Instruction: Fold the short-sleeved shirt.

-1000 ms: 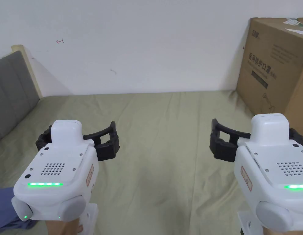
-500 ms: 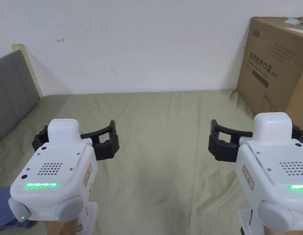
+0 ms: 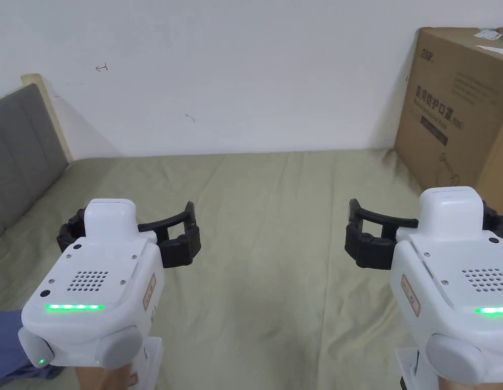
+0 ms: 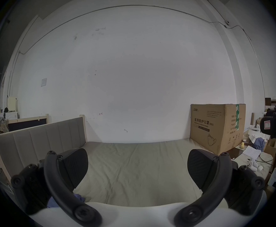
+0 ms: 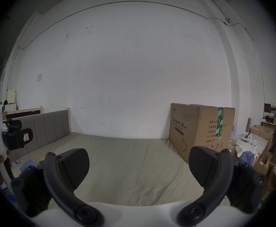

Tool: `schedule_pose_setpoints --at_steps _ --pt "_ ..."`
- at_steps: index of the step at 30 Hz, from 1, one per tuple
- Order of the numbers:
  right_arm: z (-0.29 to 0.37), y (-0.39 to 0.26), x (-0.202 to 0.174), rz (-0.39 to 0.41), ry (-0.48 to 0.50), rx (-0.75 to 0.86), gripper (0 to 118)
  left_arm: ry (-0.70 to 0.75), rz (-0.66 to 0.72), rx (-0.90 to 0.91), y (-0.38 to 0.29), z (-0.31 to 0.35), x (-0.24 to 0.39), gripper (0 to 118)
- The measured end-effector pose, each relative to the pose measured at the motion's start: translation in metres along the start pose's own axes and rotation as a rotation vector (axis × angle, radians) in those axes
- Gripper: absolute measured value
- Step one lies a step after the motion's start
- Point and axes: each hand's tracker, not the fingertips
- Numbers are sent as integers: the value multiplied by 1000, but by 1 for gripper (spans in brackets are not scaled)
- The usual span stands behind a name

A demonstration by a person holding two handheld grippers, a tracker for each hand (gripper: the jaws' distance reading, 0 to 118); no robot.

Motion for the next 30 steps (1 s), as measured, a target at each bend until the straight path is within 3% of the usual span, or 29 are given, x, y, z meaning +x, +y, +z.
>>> schedule_pose_setpoints --at_steps 30 --pt "2 3 1 -6 -10 12 118 11 -4 -8 0 1 -1 118"
